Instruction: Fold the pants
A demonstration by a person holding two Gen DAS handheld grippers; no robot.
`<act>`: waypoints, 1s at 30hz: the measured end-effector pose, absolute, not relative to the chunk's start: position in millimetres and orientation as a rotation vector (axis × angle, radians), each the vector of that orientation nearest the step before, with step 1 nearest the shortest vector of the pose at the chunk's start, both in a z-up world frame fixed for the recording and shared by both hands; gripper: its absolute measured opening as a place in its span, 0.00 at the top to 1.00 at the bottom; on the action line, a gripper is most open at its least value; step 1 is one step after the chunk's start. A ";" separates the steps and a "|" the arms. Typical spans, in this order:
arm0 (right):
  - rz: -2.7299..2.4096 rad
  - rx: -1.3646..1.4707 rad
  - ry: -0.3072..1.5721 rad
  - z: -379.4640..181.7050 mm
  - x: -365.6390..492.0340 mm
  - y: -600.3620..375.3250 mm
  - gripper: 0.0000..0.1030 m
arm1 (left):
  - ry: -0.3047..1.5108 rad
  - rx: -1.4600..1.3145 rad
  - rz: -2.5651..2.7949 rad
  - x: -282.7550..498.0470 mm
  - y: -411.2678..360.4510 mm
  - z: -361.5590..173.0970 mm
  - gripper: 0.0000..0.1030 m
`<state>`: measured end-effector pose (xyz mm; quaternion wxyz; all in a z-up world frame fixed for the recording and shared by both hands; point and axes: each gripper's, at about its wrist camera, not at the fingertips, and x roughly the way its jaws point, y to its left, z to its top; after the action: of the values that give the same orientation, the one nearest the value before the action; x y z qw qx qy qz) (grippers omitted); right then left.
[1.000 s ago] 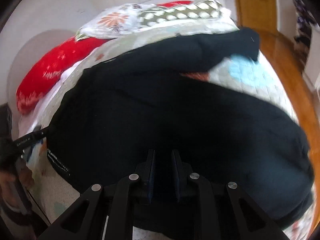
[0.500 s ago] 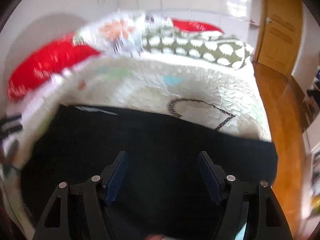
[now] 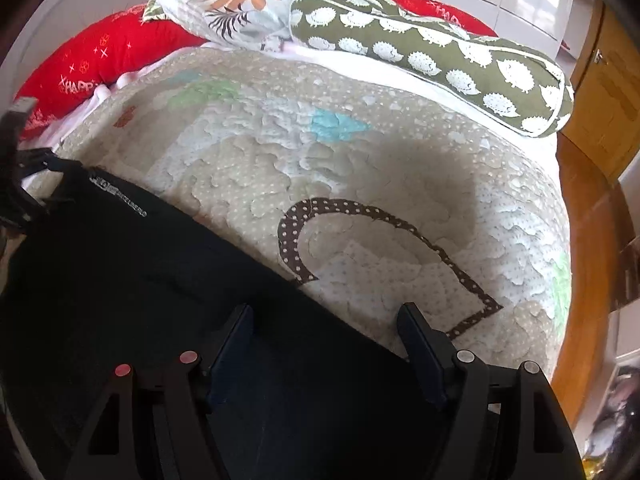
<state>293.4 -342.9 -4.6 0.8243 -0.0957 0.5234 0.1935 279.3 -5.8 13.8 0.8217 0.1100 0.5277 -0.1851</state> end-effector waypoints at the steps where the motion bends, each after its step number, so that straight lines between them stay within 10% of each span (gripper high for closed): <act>1: 0.433 -0.207 1.102 -3.4 289.4 -341.2 0.53 | 1.118 0.227 -0.396 279.5 -5.8 14.1 0.18; 4: 0.433 -0.258 1.064 5.8 272.4 -334.6 0.96 | 1.103 0.189 -0.409 277.8 -5.8 22.5 0.60; 7: 0.430 -0.293 0.994 25.9 246.8 -327.3 0.96 | 1.024 0.210 -0.383 256.0 -7.1 47.1 0.94; 18: 0.454 -0.269 0.705 138.0 35.5 -312.8 0.96 | 0.813 0.018 -0.467 99.1 36.3 125.8 0.94; 30: 0.467 -0.165 0.949 34.8 -99.8 -296.1 0.96 | 0.951 -0.098 -0.342 7.1 70.8 74.7 0.94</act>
<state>-99.8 -296.1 34.8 0.8600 -0.0787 0.4523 0.2226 7.1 70.8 74.7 0.8739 -0.0470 0.4552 -0.1639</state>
